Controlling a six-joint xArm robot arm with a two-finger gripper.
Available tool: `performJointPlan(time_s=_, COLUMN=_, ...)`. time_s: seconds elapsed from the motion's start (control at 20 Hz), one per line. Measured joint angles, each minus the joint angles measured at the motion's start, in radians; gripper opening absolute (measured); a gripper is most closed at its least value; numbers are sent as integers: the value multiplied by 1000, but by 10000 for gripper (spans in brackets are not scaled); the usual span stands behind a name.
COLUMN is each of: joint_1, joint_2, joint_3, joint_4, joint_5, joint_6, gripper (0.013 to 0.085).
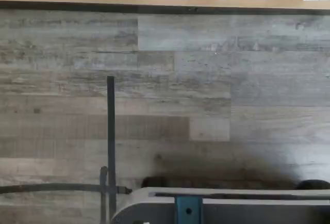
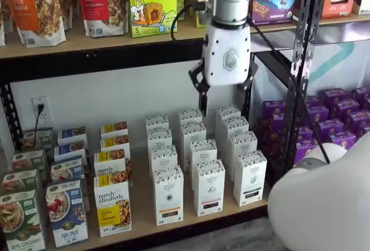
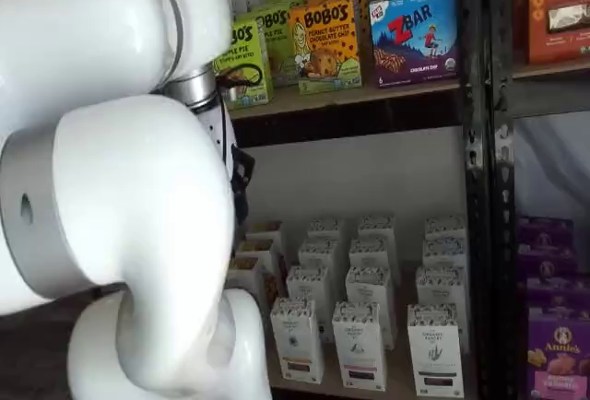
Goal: Pick up the white box with a yellow strip in the middle, on the bottom shelf, the fourth box from the left
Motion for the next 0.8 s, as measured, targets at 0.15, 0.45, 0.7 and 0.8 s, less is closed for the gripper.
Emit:
performJointPlan(time_s=0.15, joint_1=14, joint_2=19, joint_3=44, joint_4=0, joint_5=-75, joint_6=11, gripper=850)
performJointPlan(time_s=0.45, joint_1=35, joint_2=104, joint_3=104, joint_4=0, joint_5=-212, joint_6=29, gripper=850)
performJointPlan(time_s=0.7, joint_1=41, joint_2=191, joint_3=135, joint_4=13, joint_5=-312, joint_6=25, gripper=850)
performJointPlan(time_s=0.8, joint_1=40, joint_2=225, joint_3=141, joint_4=17, joint_5=-349, joint_6=21, gripper=850)
